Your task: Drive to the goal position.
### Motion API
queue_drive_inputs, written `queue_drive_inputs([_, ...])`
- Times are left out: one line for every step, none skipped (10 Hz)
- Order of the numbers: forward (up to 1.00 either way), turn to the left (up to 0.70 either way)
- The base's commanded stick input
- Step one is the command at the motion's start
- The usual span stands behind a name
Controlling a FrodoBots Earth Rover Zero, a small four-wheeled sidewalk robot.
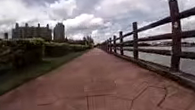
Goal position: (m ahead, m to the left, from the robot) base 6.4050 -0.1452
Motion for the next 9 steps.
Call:
queue_drive_inputs([1.00, 0.00])
queue_drive_inputs([1.00, 0.00])
queue_drive_inputs([1.00, 0.00])
queue_drive_inputs([1.00, 0.00])
queue_drive_inputs([1.00, 0.00])
queue_drive_inputs([1.00, 0.00])
queue_drive_inputs([1.00, 0.00])
queue_drive_inputs([1.00, 0.00])
queue_drive_inputs([1.00, 0.00])
